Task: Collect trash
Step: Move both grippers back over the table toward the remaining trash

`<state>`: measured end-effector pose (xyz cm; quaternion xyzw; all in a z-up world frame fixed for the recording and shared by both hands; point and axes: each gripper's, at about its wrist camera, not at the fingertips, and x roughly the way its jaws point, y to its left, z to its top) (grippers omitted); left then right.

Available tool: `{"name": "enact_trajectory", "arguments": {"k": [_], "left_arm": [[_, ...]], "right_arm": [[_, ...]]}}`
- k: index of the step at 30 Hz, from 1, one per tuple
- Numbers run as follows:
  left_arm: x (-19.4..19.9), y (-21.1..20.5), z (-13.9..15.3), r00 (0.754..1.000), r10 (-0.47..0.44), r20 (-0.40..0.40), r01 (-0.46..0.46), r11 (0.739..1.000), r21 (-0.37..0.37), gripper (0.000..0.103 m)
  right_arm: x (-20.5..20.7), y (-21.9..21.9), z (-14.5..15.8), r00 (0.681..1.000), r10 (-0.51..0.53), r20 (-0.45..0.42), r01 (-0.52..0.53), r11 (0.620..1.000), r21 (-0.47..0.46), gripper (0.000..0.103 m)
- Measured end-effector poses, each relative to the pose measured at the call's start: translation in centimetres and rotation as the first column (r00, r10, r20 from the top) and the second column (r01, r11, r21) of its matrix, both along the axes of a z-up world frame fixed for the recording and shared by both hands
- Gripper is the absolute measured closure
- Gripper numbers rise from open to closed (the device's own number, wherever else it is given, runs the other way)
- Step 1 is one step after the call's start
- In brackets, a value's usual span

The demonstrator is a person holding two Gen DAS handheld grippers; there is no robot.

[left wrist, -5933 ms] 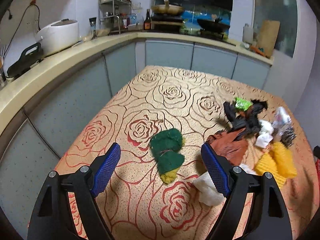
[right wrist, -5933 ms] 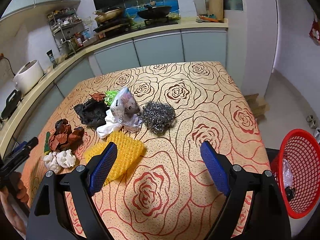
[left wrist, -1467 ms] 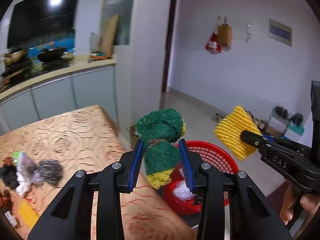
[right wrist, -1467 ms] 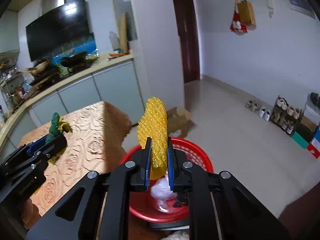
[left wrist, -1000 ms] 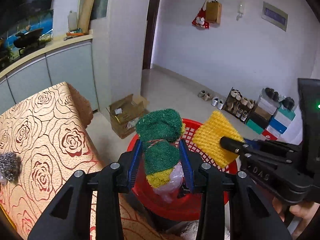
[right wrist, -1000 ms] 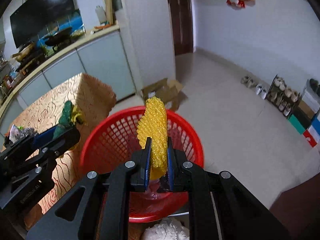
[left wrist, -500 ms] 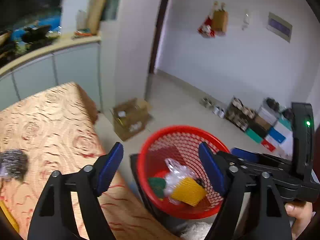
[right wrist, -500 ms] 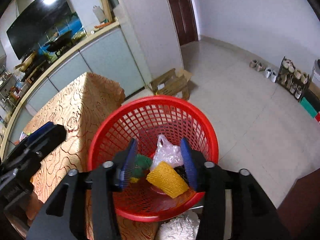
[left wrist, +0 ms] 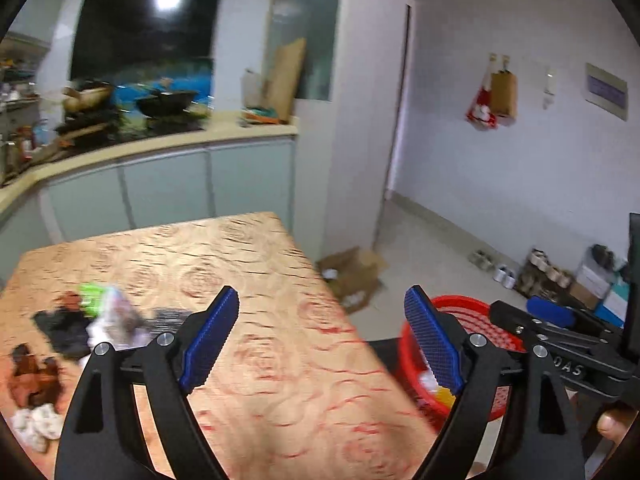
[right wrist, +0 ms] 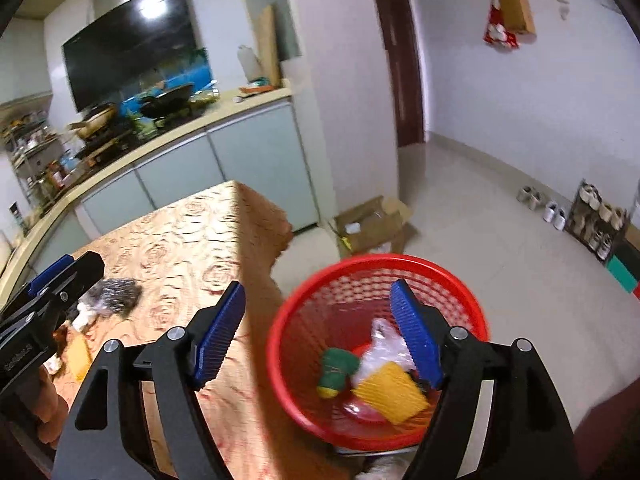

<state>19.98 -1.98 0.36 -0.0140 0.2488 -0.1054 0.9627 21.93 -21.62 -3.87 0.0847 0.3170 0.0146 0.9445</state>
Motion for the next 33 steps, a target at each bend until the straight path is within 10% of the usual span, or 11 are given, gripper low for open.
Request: {"name": "enact_trajectory", "arguments": {"k": [15,33], "left_arm": [[-3.5,12.9,1.1,0.951,0.305,0.059,-0.306,0.952,0.017,0.021],[-9.6,27.1,-1.1,0.814,0.579,0.051,-0.581,0.811,0.064,0.021]], "right_arm": [[0.8,11.9,1.5,0.974,0.222,0.050,-0.220,0.974,-0.051,0.025],[1.2,23.0,-0.1,0.910,0.412,0.051,-0.402,0.906,-0.134,0.025]]}}
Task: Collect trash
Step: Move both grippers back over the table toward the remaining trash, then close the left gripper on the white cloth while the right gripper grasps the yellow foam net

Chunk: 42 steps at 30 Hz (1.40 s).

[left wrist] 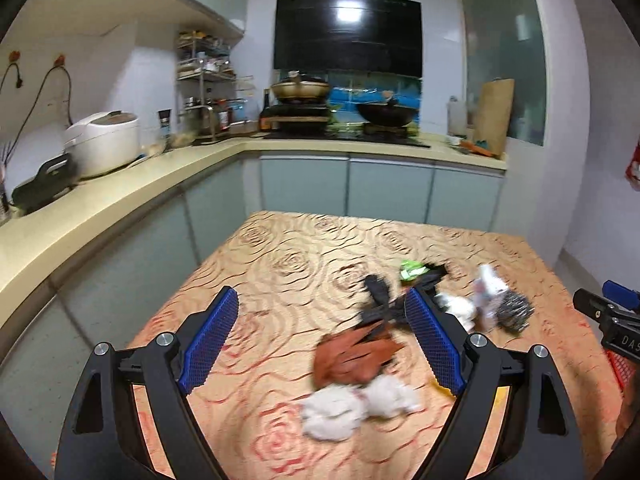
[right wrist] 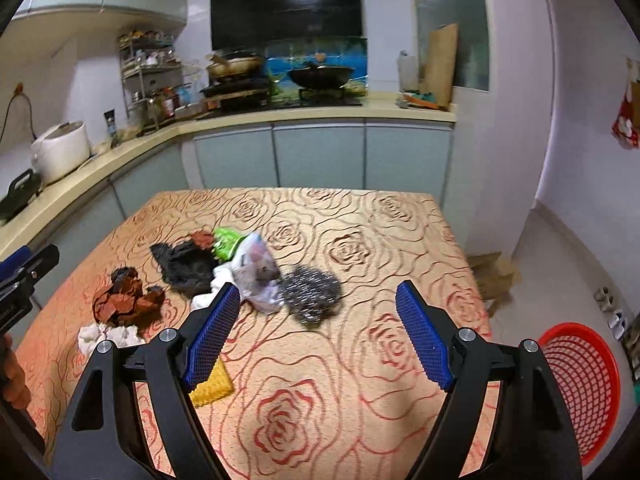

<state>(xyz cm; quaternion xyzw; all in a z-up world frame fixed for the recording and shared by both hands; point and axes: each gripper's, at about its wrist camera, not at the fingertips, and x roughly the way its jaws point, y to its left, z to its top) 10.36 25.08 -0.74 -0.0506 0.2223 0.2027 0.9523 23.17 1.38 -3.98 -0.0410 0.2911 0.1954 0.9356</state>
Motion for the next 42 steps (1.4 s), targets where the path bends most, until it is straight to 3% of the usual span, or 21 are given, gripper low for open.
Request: {"name": "enact_trajectory", "arguments": {"k": [9,17,26,27,31,34,38,42], "left_arm": [[-1.7,2.5,-3.1,0.997,0.004,-0.082,-0.005,1.000,-0.014,0.021],[-0.8,2.1,-5.0,0.984,-0.101,-0.149,0.095,0.994,-0.049,0.021],[1.4,0.5,-6.7,0.953,-0.195,-0.233,0.189,0.981,-0.048,0.021],[1.6,0.5,-6.8,0.950,-0.203,-0.237,0.195,0.979,-0.054,0.022],[2.6,1.0,-7.6,0.933,-0.213,-0.290,0.193,0.976,-0.098,0.044],[2.7,1.3,-7.7,0.930,-0.235,-0.282,0.205,0.970,-0.133,0.049],[2.6,1.0,-7.8,0.927,-0.246,-0.282,0.216,0.967,-0.131,0.063],[2.5,0.3,-7.8,0.923,-0.255,-0.287,0.229,0.966,-0.120,0.071]], "right_arm": [[-0.6,4.4,-2.9,0.990,0.121,-0.075,-0.126,0.990,-0.064,0.025],[-0.9,7.6,-5.3,0.964,0.210,-0.166,-0.229,0.967,-0.107,0.025],[-0.3,8.9,-7.2,0.939,0.226,-0.260,-0.267,0.955,-0.133,0.026],[-0.2,8.9,-7.3,0.936,0.227,-0.269,-0.269,0.954,-0.135,0.029],[0.2,8.7,-8.1,0.923,0.228,-0.310,-0.278,0.952,-0.127,0.042],[0.2,8.7,-8.1,0.924,0.226,-0.309,-0.278,0.951,-0.133,0.051],[0.5,8.0,-7.9,0.923,0.220,-0.315,-0.268,0.956,-0.117,0.068],[0.5,7.5,-7.8,0.922,0.219,-0.320,-0.262,0.960,-0.096,0.078]]}}
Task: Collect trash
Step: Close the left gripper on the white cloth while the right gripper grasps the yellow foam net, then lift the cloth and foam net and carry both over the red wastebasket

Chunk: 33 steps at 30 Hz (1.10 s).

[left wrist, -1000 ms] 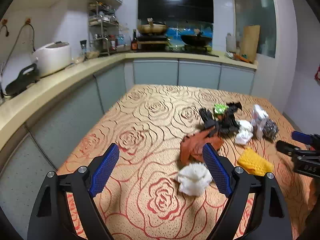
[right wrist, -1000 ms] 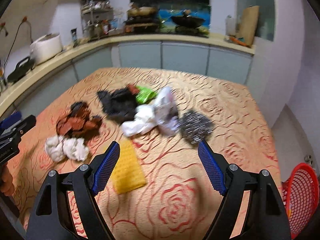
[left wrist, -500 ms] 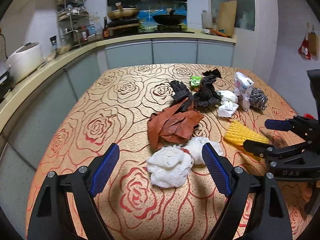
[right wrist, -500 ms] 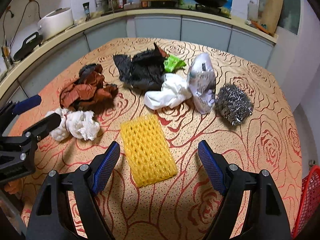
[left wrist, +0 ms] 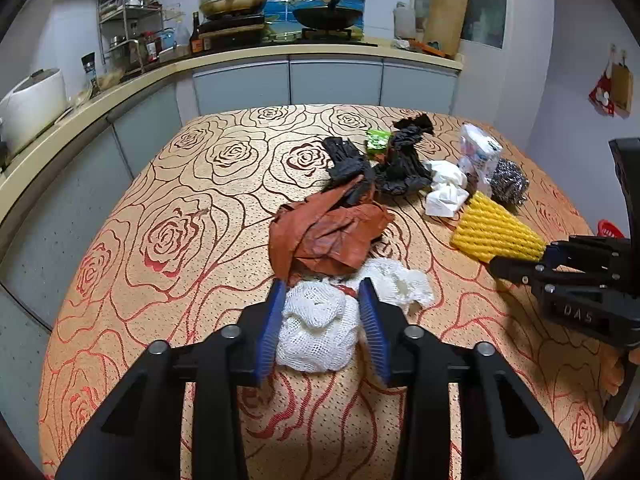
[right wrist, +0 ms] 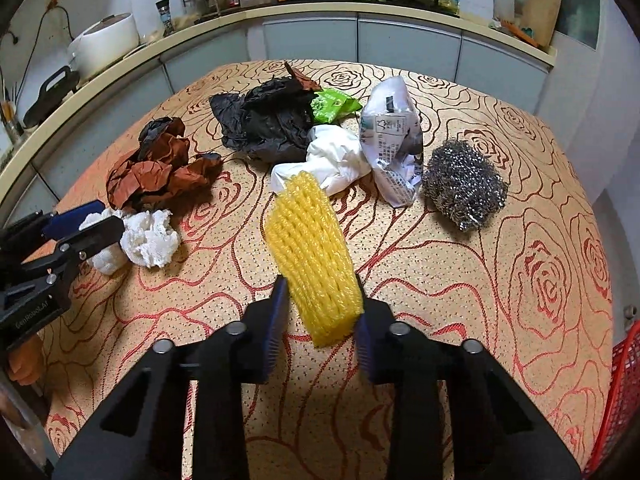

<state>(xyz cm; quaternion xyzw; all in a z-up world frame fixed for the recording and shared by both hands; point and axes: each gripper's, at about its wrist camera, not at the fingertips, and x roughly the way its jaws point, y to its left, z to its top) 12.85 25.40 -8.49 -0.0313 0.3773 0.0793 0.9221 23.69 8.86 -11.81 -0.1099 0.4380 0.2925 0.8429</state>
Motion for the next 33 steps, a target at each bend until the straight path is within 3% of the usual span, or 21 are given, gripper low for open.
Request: {"name": "enact_trajectory", "arguments": {"k": [7,10,22,33], "left_arm": [[-0.9,-0.7,0.2,1.000,0.000,0.000,0.000,1.000,0.009,0.084],[-1.6,-0.8,0.7,1.000,0.010,0.017,-0.010,1.000,-0.001,0.095],[-3.3,-1.2,2.2,0.997,0.033,0.072,-0.032,0.999,-0.016,0.096],[-5.1,-3.2,8.3,0.974,0.014,0.225,-0.022,0.999,0.037,0.097]], "right_arm": [[-0.6,-0.9,0.8,1.000,-0.021,0.009,0.020,0.999,0.041,0.088],[-0.9,-1.6,1.6,0.999,-0.030,0.025,0.028,0.997,0.065,0.088],[-2.2,-4.8,5.1,0.993,-0.076,0.092,0.064,0.989,0.135,0.088],[-3.1,-7.0,8.8,0.981,-0.117,0.155,0.079,0.969,0.232,0.088]]}}
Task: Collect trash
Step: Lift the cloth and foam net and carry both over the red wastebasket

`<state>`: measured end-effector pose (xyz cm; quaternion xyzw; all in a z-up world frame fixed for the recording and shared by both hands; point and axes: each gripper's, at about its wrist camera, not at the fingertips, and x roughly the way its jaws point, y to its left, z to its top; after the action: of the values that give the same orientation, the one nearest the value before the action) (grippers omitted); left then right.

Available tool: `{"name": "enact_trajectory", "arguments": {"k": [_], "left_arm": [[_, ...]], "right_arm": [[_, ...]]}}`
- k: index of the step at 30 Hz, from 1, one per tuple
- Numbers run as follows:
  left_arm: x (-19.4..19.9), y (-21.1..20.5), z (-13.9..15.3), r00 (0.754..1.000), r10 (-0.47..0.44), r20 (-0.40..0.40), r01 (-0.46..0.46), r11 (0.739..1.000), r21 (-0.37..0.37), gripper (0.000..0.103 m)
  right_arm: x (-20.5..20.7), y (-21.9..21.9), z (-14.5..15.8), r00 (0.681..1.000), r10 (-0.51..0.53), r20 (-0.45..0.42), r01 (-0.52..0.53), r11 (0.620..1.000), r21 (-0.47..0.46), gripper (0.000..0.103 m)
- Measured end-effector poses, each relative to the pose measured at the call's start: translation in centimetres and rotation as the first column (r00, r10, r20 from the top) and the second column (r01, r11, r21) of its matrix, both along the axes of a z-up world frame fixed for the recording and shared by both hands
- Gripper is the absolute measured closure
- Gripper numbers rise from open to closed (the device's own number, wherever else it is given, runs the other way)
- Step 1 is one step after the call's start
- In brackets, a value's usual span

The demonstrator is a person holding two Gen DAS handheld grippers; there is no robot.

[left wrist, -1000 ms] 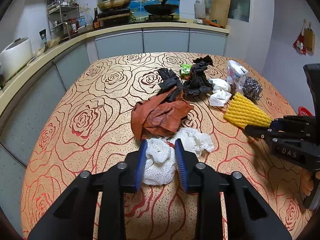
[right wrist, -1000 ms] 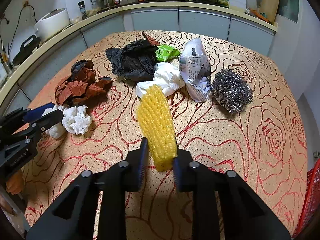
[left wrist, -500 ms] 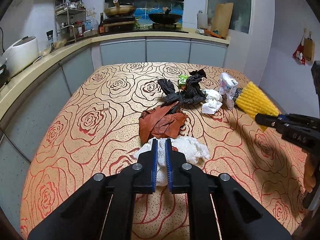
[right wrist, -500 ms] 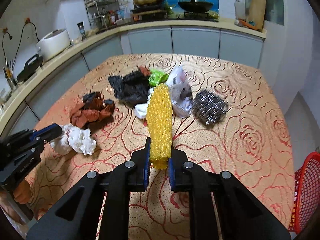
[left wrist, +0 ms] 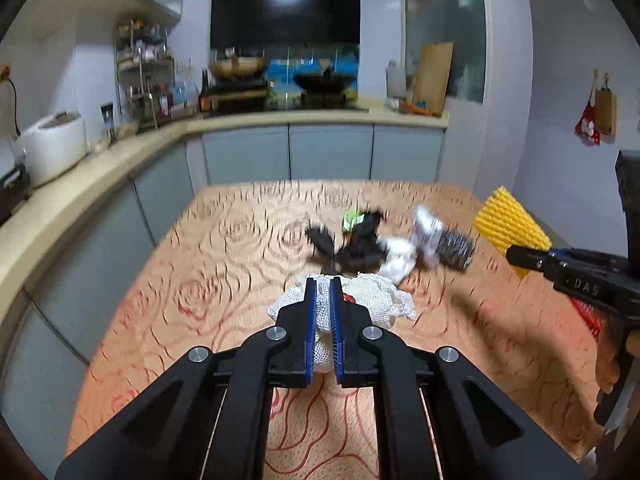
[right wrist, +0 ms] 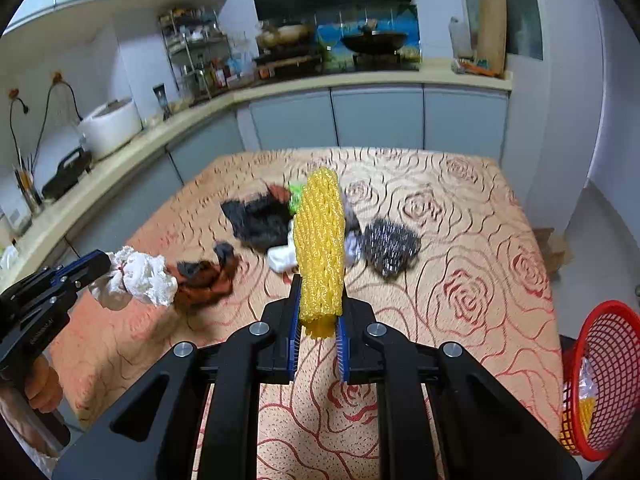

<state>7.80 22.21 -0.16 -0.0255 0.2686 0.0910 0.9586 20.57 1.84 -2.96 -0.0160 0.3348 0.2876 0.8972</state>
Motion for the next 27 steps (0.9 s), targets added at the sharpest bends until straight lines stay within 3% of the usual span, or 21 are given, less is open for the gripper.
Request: {"name": "enact_trajectory", "arguments": {"k": [10,27], "left_arm": [[0.7,-1.6,4.5,0.993,0.024,0.117,-0.028,0.999,0.032,0.097],[2.6,-6.6,6.9,0.981,-0.081,0.175,0.077,0.997,0.027,0.097]], "right_arm": [[-0.8,-1.8,4.4,0.995,-0.020,0.096,0.014,0.998,0.067,0.088],[-1.3,-7.9,7.4,0.977,-0.148,0.156,0.130,0.984,0.122,0.088]]}}
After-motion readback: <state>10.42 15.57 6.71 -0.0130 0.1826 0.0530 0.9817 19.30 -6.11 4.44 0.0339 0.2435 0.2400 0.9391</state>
